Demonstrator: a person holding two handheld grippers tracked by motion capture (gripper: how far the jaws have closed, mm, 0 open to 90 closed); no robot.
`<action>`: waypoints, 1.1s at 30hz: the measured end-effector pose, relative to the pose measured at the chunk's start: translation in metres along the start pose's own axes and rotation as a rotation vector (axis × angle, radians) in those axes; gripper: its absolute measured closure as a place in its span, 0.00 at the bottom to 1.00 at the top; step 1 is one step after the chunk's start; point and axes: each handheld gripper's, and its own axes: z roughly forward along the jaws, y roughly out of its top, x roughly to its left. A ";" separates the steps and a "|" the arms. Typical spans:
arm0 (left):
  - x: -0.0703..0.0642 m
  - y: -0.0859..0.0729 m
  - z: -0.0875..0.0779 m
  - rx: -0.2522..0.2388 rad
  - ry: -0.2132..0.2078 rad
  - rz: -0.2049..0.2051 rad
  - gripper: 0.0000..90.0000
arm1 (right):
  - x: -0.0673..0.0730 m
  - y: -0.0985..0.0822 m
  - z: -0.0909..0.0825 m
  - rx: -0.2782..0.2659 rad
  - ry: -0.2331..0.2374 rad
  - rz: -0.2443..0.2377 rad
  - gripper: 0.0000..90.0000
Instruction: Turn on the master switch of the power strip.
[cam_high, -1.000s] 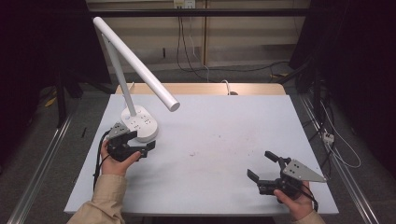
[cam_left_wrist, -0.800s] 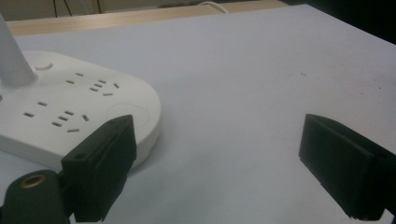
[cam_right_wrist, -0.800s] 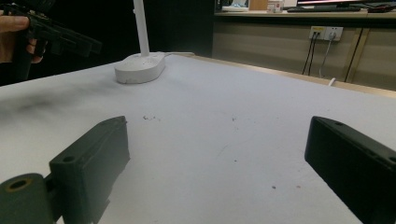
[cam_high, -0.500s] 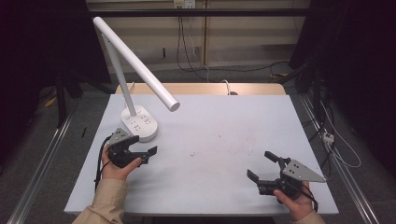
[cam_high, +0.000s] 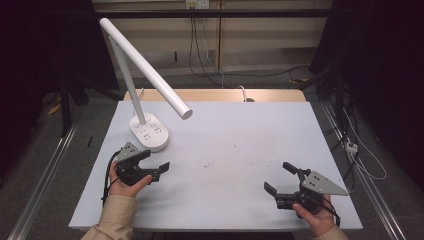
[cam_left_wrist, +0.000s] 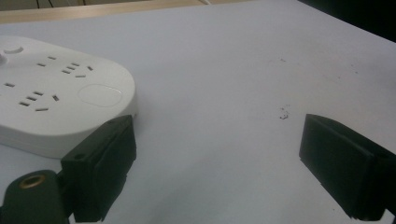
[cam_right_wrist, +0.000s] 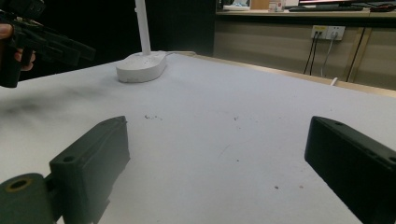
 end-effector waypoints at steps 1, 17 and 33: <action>-0.001 -0.001 0.000 -0.003 -0.003 -0.005 0.12 | 0.000 0.000 0.000 0.001 0.001 0.000 0.07; -0.007 -0.011 -0.006 -0.001 -0.021 0.004 0.12 | 0.000 0.000 -0.001 0.001 -0.001 0.001 0.07; -0.012 -0.023 -0.012 0.004 -0.010 0.026 0.11 | 0.001 0.001 0.000 0.002 0.006 -0.007 0.07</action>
